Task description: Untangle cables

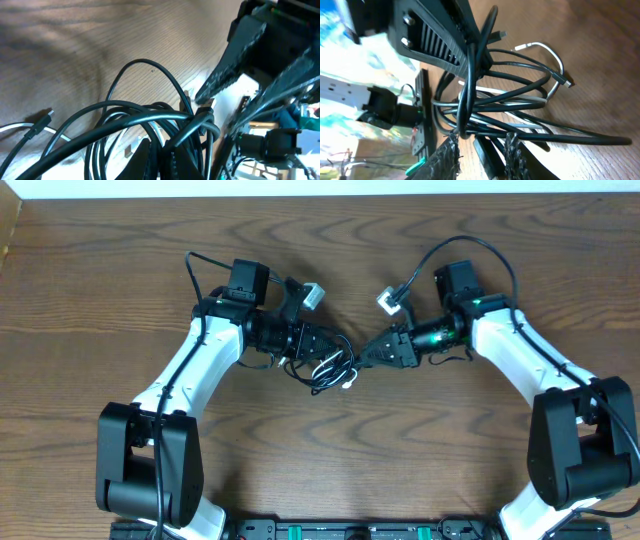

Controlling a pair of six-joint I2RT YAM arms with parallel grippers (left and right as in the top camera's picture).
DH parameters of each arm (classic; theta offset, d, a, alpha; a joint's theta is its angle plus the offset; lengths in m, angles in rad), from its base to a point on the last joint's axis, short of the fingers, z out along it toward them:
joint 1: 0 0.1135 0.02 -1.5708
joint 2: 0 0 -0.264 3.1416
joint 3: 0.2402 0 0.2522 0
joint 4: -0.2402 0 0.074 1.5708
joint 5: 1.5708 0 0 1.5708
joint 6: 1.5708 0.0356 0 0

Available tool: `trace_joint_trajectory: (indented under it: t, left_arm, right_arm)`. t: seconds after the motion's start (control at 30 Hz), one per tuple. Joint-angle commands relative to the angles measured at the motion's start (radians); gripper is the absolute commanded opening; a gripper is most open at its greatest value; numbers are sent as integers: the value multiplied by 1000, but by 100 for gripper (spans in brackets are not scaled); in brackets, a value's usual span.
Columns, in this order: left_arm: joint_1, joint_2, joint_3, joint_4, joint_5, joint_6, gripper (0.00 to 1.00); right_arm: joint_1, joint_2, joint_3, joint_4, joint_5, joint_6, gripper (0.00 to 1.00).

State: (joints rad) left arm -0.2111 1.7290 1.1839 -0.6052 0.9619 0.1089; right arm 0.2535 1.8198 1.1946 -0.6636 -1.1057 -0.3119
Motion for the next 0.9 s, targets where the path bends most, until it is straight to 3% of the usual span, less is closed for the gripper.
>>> trace_joint_trajectory:
  t: [0.0, 0.33, 0.53, 0.67, 0.87]
  left_arm:
    - [0, 3, -3, -3, 13, -79, 7]
    - [0, 3, -3, 8, 13, -93, 8]
    - [0, 3, -3, 12, -27, 84, 7]
    - [0, 3, -3, 34, -39, 201, 7]
    - [0, 3, -3, 122, -39, 209, 7]
  right_arm:
    - [15, -23, 0, 9, 31, -25, 25]
    - [40, -23, 0, 85, 29, 80, 25]
    - [41, -23, 0, 93, 20, 83, 25]
    - [15, -23, 0, 132, -99, 82, 28]
    - [6, -23, 0, 230, -150, 138, 30]
